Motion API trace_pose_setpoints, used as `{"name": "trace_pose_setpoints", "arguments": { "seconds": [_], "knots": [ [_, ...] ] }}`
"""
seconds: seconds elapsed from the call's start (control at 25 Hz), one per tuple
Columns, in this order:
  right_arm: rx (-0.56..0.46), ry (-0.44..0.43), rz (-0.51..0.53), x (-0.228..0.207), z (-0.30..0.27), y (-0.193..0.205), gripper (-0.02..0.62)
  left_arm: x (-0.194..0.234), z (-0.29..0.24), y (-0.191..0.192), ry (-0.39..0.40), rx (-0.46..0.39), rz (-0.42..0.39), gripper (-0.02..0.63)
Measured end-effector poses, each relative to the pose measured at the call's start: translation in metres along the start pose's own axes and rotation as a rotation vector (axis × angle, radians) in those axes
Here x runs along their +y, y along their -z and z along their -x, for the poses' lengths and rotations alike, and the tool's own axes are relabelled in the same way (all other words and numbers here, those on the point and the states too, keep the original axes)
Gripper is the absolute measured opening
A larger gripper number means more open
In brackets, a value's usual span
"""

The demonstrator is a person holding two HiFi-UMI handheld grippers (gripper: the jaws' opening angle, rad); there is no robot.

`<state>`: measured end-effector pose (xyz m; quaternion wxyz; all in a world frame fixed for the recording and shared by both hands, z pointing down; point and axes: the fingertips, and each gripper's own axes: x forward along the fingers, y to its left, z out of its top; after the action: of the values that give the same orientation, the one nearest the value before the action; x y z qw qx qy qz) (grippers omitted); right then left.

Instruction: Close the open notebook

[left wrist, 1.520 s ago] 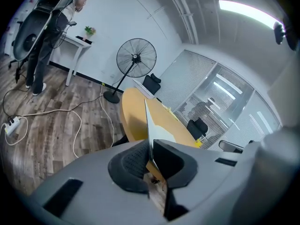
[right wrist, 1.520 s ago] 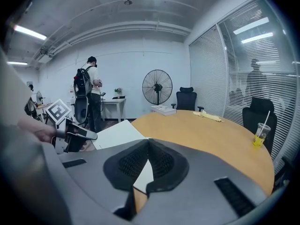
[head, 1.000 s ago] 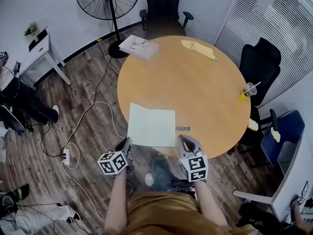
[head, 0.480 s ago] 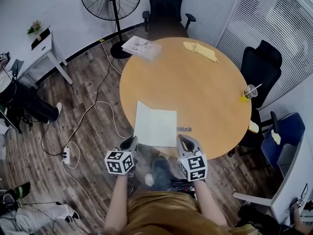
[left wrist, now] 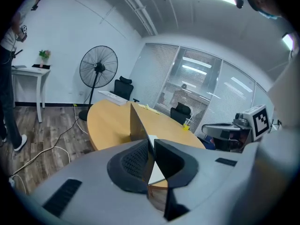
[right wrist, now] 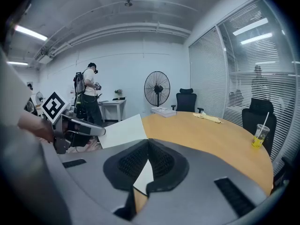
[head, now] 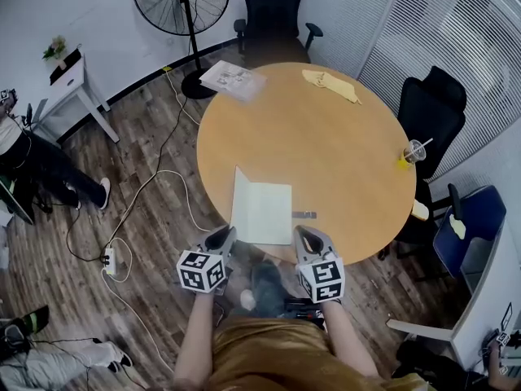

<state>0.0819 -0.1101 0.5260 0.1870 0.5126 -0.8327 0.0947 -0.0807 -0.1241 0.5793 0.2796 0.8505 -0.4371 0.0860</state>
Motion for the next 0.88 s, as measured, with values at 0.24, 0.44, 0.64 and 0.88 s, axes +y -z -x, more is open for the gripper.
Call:
{"name": "trace_pose_setpoints", "arguments": {
  "seconds": [0.24,0.44,0.64,0.88],
  "knots": [
    [0.000,0.003,-0.004,-0.001,0.002,0.002,0.012,-0.012,-0.004,-0.001,0.030,0.008,-0.025,0.055],
    [0.004,0.009,-0.008,-0.001,0.003,0.003,0.012,-0.015,-0.005,-0.001,0.040,0.013,-0.029,0.057],
    [0.002,0.014,-0.012,-0.003,0.003,0.002,0.012,-0.025,-0.011,-0.002,0.065,0.024,-0.054,0.063],
    [0.000,0.023,-0.018,-0.002,0.002,0.004,0.012,-0.036,-0.015,0.000,0.118,0.022,-0.074,0.075]
  ]
}}
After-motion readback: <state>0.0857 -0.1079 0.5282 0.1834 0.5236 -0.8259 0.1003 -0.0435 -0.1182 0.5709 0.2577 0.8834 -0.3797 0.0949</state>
